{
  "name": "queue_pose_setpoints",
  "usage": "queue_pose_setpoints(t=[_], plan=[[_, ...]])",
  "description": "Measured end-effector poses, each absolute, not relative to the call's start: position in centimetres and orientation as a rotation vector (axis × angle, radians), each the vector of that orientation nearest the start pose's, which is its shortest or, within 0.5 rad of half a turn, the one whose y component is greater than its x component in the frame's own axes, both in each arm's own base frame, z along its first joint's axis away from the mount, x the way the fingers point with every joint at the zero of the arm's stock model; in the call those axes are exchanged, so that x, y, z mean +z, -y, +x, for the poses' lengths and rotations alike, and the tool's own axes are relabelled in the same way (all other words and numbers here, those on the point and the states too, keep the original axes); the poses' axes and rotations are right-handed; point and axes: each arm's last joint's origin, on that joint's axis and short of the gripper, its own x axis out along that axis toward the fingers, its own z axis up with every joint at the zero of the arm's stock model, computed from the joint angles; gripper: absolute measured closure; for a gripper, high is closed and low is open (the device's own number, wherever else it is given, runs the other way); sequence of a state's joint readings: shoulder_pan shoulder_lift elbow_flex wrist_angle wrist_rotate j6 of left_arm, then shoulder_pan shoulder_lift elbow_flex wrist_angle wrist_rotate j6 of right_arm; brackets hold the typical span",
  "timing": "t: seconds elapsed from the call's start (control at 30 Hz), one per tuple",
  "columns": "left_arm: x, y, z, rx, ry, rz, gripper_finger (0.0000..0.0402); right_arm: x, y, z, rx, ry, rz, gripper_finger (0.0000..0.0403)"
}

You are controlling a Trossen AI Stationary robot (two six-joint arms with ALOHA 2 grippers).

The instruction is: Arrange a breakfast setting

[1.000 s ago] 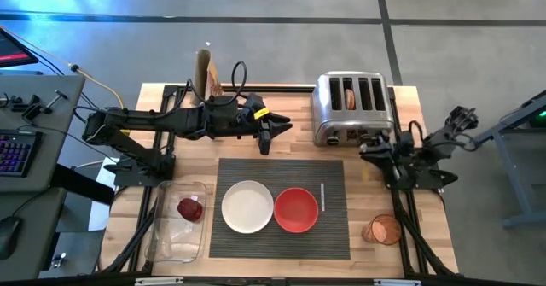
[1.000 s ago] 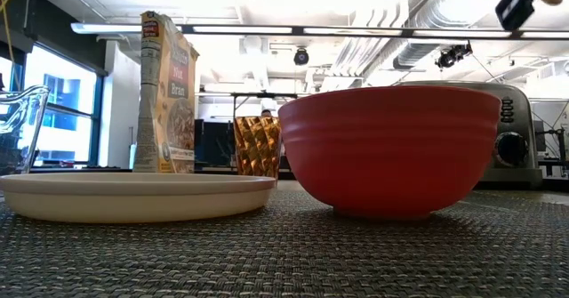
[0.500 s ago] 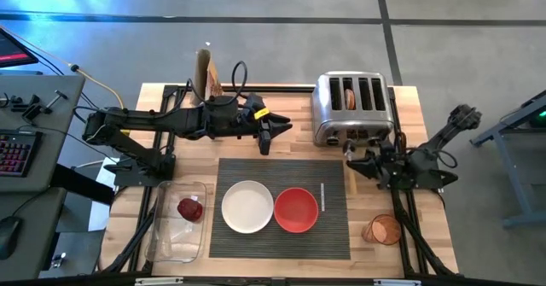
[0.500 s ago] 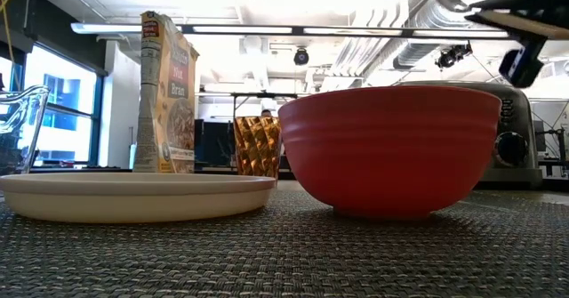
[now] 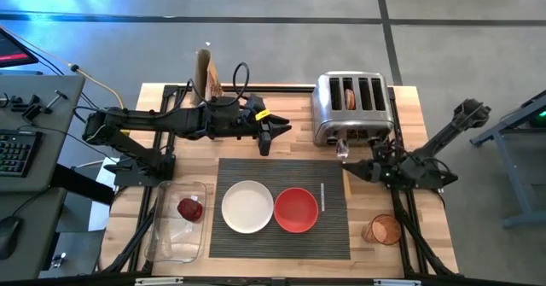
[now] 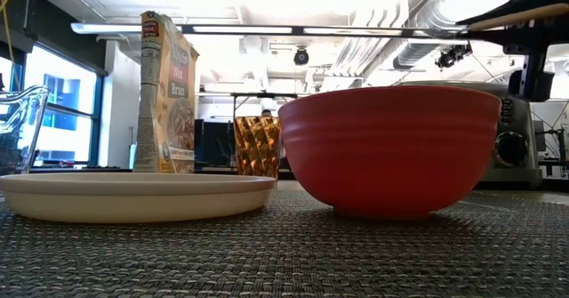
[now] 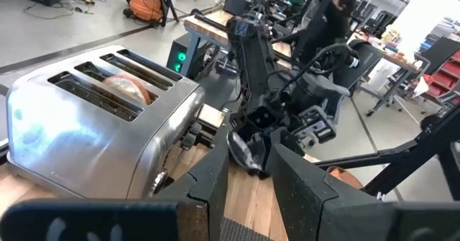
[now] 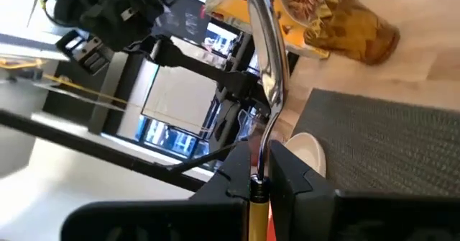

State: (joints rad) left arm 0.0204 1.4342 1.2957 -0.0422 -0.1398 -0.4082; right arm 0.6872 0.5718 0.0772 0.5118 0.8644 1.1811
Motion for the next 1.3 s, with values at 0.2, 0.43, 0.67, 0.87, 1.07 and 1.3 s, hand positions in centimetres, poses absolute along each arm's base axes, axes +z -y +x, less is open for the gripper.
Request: queue_pose_setpoints(t=[0.2, 0.43, 0.67, 0.87, 1.07, 1.3], plan=[[37.3, -1.1, 33.0, 0.194, -0.146, -0.388, 0.0307, 18.0, -7.5, 12.6, -0.183, 0.076, 1.283, 0.0402], [37.3, -1.1, 33.0, 0.193, -0.147, -0.376, 0.0307, 19.2, -8.7, 14.2, -0.228, 0.062, 1.276, 0.0402], [37.3, -1.1, 33.0, 0.192, -0.147, -0.370, 0.0307, 19.4, -9.6, 15.3, -0.320, 0.002, 1.288, 0.0402], [37.3, -1.1, 33.0, 0.194, -0.156, -0.369, 0.0307, 19.4, -10.2, 16.0, -0.440, -0.103, 1.290, 0.0402], [37.1, -1.1, 32.9, 0.197, -0.174, -0.368, 0.0307, 19.1, -11.0, 16.7, -0.536, -0.235, 1.285, 0.0402], [36.9, -1.1, 32.9, 0.201, -0.188, -0.373, 0.0307, 18.0, -12.0, 17.8, -0.600, -0.322, 1.287, 0.0402]])
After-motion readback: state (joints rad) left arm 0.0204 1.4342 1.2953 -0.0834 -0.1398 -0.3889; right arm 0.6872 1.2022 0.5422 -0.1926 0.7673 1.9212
